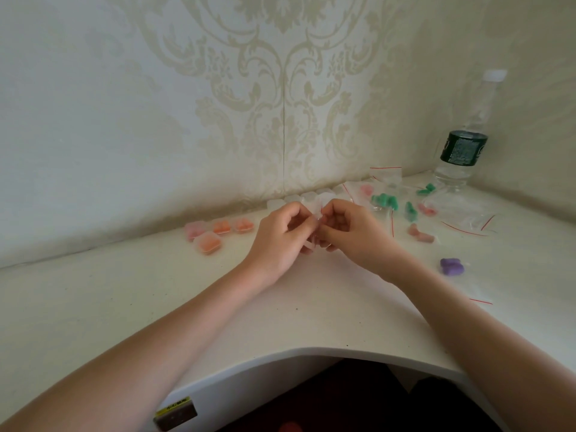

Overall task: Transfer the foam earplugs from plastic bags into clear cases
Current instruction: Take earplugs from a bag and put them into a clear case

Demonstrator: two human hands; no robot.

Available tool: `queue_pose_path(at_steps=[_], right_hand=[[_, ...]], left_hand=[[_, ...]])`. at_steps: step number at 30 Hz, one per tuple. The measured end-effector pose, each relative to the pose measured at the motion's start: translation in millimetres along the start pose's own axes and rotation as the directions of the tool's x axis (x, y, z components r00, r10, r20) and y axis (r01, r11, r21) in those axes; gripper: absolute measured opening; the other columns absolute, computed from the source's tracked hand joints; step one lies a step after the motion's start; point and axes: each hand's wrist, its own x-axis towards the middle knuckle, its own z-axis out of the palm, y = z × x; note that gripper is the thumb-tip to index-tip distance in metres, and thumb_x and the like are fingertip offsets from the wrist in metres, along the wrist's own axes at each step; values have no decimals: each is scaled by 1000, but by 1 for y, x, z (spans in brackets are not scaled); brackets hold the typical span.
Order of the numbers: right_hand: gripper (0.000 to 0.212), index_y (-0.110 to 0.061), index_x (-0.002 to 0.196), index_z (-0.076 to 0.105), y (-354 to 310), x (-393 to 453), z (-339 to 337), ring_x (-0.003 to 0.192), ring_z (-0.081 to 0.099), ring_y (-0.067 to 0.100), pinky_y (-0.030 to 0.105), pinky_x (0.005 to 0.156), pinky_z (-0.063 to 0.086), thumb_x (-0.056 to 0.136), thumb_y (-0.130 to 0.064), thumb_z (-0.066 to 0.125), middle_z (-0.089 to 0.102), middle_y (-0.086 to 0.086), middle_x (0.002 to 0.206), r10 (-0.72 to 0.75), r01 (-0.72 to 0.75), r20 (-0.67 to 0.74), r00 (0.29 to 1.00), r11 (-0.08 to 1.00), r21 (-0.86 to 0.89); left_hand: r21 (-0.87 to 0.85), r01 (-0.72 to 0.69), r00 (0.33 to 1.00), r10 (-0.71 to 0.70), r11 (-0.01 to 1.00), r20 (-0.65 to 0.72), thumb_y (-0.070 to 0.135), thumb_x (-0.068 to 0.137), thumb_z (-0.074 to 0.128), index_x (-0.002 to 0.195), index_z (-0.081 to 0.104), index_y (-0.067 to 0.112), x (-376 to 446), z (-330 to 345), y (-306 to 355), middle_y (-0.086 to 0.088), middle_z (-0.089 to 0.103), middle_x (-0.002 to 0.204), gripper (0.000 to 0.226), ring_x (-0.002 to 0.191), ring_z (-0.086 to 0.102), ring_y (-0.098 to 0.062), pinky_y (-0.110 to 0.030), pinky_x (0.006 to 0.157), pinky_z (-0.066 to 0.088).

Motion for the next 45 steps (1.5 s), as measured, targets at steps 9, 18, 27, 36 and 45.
queue_pose_path(at_steps=[9,18,27,36,45], right_hand=[[17,-10,78,49,-4,-2,1,65,61,14,32,66,56,90,-4,60,62,0,65,30,-30,46,998,1000,3],[21,-10,77,46,-2,1,3,60,62,12,28,64,55,95,-11,56,64,9,70,84,-89,40,996,987,137],[29,-13,68,37,3,-3,23,50,45,4,22,54,37,96,-5,38,50,-5,59,-52,35,-72,996,977,-211],[20,-10,76,37,5,2,16,38,58,13,28,41,40,95,-10,43,52,13,66,62,-91,-321,945,993,-77],[35,-12,96,70,9,1,13,82,65,27,39,63,53,82,8,45,62,7,92,-231,118,-239,943,905,-409]], left_hand=[[-72,97,995,-96,993,17,22,95,55,64,53,15,2,-1,4,-4,60,66,32,60,63,-14,-28,50,50],[196,-99,992,112,975,-58,18,95,55,73,52,8,3,-4,-3,-1,59,62,25,57,59,-15,-31,50,49],[502,-154,988,129,851,83,20,100,37,68,40,23,4,2,-7,7,53,62,33,62,53,-20,-33,60,38],[528,-152,980,195,836,-26,15,97,41,73,35,15,1,6,-5,-7,51,65,25,78,57,-35,-47,63,41],[568,-141,963,246,811,-113,29,97,45,75,55,11,0,2,-5,-3,56,59,31,57,53,-27,-42,53,40]])
